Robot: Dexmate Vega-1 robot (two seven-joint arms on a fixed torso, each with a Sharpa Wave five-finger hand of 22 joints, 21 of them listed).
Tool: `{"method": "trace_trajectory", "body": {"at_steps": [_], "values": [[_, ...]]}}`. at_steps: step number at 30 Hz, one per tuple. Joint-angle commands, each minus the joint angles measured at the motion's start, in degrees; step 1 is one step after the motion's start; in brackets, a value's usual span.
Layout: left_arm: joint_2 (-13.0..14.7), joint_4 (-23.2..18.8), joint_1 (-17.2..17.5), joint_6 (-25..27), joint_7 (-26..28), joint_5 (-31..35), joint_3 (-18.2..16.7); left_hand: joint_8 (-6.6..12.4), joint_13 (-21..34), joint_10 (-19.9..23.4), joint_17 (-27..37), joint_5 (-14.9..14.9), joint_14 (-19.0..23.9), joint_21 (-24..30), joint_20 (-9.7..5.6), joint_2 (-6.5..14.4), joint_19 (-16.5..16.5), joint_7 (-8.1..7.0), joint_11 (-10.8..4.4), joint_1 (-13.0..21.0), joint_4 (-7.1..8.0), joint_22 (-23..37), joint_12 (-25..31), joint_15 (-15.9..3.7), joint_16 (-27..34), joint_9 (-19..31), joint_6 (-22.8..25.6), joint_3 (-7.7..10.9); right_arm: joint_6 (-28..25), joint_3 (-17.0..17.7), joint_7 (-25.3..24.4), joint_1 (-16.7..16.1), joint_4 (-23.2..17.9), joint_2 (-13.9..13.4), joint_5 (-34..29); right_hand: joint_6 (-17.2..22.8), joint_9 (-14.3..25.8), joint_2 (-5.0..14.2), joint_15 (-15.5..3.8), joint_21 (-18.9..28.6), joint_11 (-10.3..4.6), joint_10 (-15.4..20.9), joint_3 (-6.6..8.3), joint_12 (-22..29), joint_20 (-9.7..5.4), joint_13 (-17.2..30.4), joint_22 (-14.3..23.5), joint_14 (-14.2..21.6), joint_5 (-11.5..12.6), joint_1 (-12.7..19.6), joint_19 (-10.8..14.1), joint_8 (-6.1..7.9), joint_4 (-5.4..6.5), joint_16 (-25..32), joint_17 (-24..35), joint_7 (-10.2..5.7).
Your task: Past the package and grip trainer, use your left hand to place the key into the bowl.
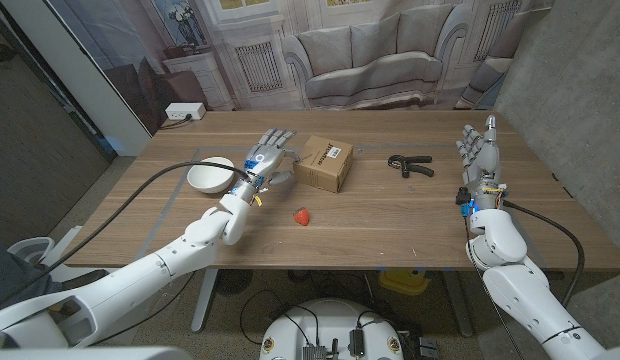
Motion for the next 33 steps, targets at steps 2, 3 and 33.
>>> {"method": "trace_trajectory", "body": {"at_steps": [2,3,33], "values": [[-0.96,1.44,-0.55,-0.16,2.87,-0.18,0.22,1.02,0.11,1.43,0.4,-0.29,1.78,0.64,0.24,0.75,0.83,0.07,-0.36,0.51,-0.26,0.28,0.51,-5.87,0.59,0.26,2.28,0.26,0.6,0.07,0.24,0.01,0.43,0.29,0.19,0.56,0.15,0.1,0.33,-0.19,-0.19,0.25,-0.14,0.32,0.07,0.11,0.16,0.45,-0.05,0.18,0.71,-0.12,0.06,-0.03,0.32,0.08],[-1.01,1.47,-0.64,-0.19,2.92,-0.23,0.23,1.09,0.11,1.57,0.42,-0.32,1.89,0.7,0.25,0.83,1.0,0.16,-0.35,0.55,-0.24,0.29,0.53,-5.91,0.61,0.26,2.5,0.28,0.67,0.1,0.22,-0.04,0.42,0.32,0.19,0.54,0.15,0.1,0.33,-0.2,-0.18,0.24,-0.15,0.32,0.06,0.11,0.16,0.45,-0.05,0.18,0.7,-0.13,0.06,-0.03,0.32,0.05],[-2.71,3.34,-2.32,-0.59,4.74,-1.55,1.12,2.38,0.13,5.1,0.6,-1.32,5.09,1.2,0.7,2.28,2.97,2.41,-0.53,1.46,-0.09,0.44,0.7,-6.47,0.81,0.41,6.62,0.58,1.25,1.08,0.63,-1.07,-0.5,0.44,0.01,0.69,0.16,0.19,0.21,-0.36,-0.34,0.46,-0.4,0.38,0.07,0.13,0.17,0.59,-0.07,0.1,0.83,-0.1,-0.01,0.0,0.33,0.04]]}}
